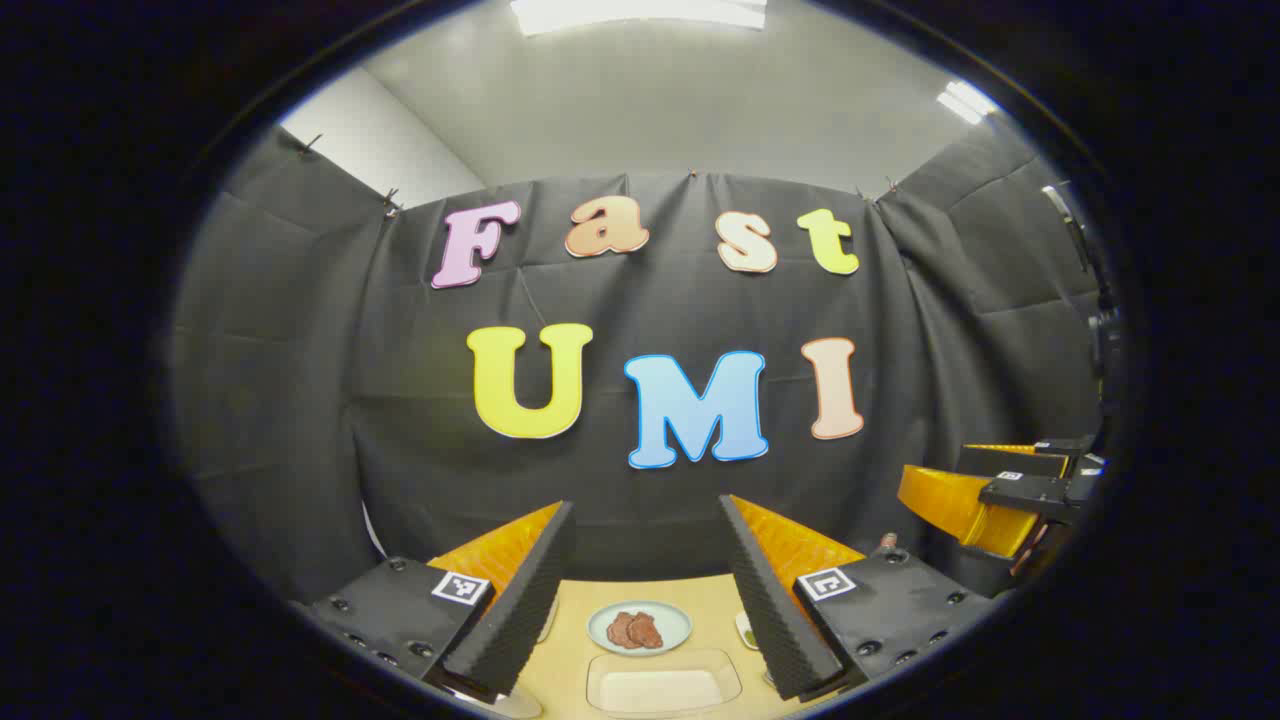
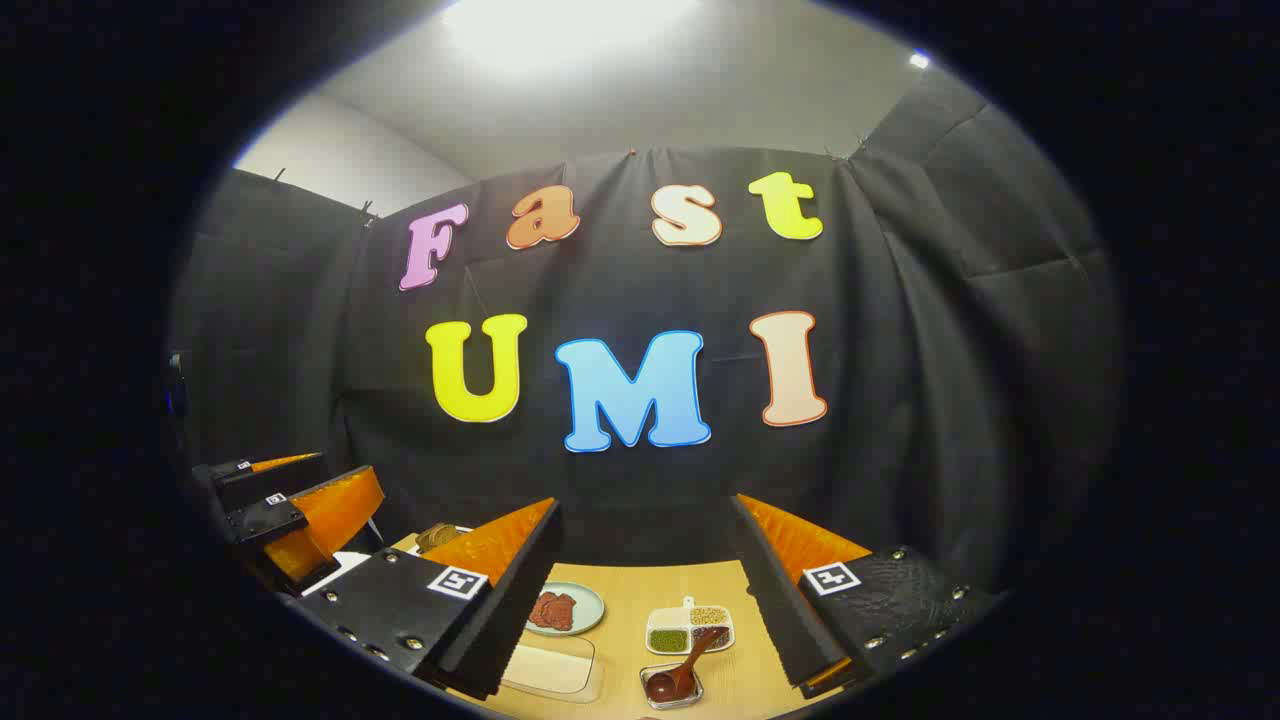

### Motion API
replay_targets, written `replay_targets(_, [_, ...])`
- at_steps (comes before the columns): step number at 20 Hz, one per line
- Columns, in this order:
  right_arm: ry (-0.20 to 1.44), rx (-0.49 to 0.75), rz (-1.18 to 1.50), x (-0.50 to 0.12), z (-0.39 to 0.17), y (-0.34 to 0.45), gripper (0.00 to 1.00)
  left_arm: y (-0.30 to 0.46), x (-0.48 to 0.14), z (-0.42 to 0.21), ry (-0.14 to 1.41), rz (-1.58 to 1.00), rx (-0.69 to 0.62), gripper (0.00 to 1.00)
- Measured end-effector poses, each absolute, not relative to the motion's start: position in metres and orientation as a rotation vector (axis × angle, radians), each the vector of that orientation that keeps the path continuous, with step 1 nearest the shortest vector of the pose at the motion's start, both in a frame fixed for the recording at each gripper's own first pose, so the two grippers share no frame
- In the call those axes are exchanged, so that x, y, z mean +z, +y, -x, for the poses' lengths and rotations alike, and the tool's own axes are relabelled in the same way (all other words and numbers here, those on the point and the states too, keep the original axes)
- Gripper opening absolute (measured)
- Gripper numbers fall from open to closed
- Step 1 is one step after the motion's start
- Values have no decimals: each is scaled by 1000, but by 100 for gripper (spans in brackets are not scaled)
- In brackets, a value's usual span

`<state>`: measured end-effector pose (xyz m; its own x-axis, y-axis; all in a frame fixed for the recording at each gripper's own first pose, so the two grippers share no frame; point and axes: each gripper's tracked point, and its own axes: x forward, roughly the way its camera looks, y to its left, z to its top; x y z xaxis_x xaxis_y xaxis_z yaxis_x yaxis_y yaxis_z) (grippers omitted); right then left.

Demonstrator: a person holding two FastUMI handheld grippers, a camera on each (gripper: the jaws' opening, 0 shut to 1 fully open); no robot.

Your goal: Close the left gripper, press the button to open the rice cooker; take a wooden spoon from the chopstick holder with the right hand, scoop a spoonful of rice and pour it into the rice cooker, then put the wooden spoon back into the chopstick holder.

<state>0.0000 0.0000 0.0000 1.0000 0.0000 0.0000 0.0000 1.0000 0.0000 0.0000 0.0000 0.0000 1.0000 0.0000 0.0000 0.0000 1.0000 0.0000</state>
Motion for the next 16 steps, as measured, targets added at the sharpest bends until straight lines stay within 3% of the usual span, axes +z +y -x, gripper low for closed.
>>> replay_targets(2, [24, -22, 3, -3, -2, -1, 99, -2, -4, -5, 20, -2, -24, 94])
replay_targets(4, [14, -28, -2, 0, -5, 3, 99, 6, -2, -10, 8, 1, -19, 99])
replay_targets(16, [40, -2, 14, -6, -13, 13, 99, 37, -10, -19, 19, 19, 30, 96])
